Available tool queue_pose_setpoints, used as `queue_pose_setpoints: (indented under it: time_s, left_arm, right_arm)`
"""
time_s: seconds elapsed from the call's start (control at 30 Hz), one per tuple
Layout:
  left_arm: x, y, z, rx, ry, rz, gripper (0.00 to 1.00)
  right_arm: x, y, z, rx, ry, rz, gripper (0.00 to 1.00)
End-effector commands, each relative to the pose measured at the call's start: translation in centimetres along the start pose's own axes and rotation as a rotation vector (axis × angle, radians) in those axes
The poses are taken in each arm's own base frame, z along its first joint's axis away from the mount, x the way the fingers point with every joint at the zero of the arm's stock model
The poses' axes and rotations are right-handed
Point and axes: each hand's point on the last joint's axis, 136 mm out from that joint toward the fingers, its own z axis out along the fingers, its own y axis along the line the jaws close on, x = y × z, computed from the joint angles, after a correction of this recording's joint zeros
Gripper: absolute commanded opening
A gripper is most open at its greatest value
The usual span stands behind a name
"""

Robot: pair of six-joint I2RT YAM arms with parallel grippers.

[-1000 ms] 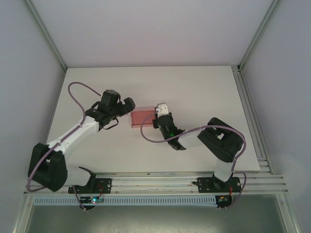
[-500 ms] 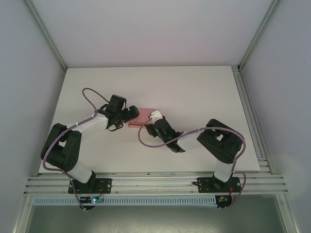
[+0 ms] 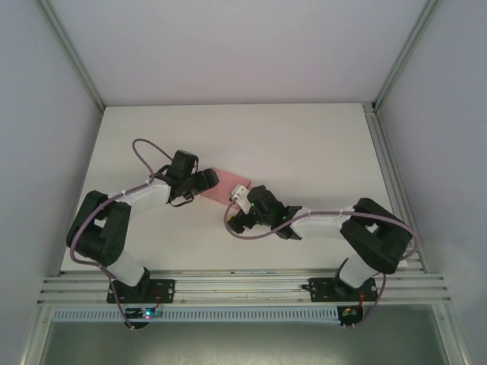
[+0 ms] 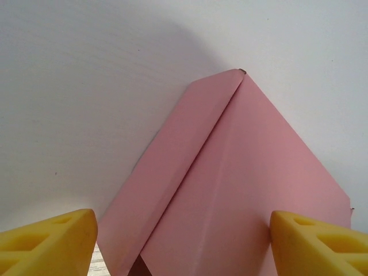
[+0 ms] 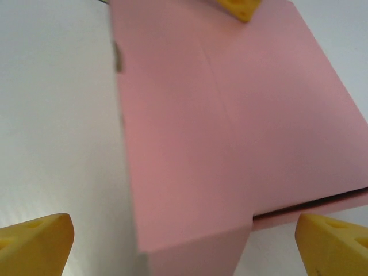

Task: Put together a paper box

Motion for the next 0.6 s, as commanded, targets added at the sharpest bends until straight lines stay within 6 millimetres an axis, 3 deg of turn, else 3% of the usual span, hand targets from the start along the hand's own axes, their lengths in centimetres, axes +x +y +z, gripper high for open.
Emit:
queue_pose_setpoints:
  time_s: [0.0, 0.1, 0.2, 0.27, 0.37, 0.47, 0.57]
  left_arm:
    - [1.1, 2.0, 0.9, -0.058, 0.038, 0.017, 0.76]
    - [1.3, 2.2, 1.3, -0.061, 0.053, 0.014, 0.76]
    - [1.9, 2.1, 1.9, -0.041, 0.081, 0.000, 0.75]
    - [2.2, 2.0, 2.2, -0.027, 0.095, -0.010, 0.74]
    - [2.5, 2.3, 2.6, -0.025, 0.102, -0.024, 0.74]
    - [2.7, 2.5, 2.6, -0.025, 0.094, -0.040, 0.73]
    - [3.1, 3.0, 2.7, -0.042, 0.085, -0.047, 0.74]
  right_arm:
    - [0.0, 0.7, -2.0, -0.072, -0.006, -0.042, 0.98]
    - [-1.9, -0.7, -3.9, -0.061, -0.113, 0.060, 0.98]
    - [-3.9, -4.6, -5.1, 0.060, -0.215, 0.251, 0.98]
    - [-4.8, -7.4, -5.1, 0.133, -0.250, 0.436, 0.98]
    - [-6.7, -7.5, -3.2, 0.069, -0.221, 0.537, 0.98]
    - [-5.0, -8.5, -0.6, 0.150, -0.056, 0.586, 0.98]
    - [-2.7, -9.6, 0.8, 0.212, 0.038, 0.638, 0.98]
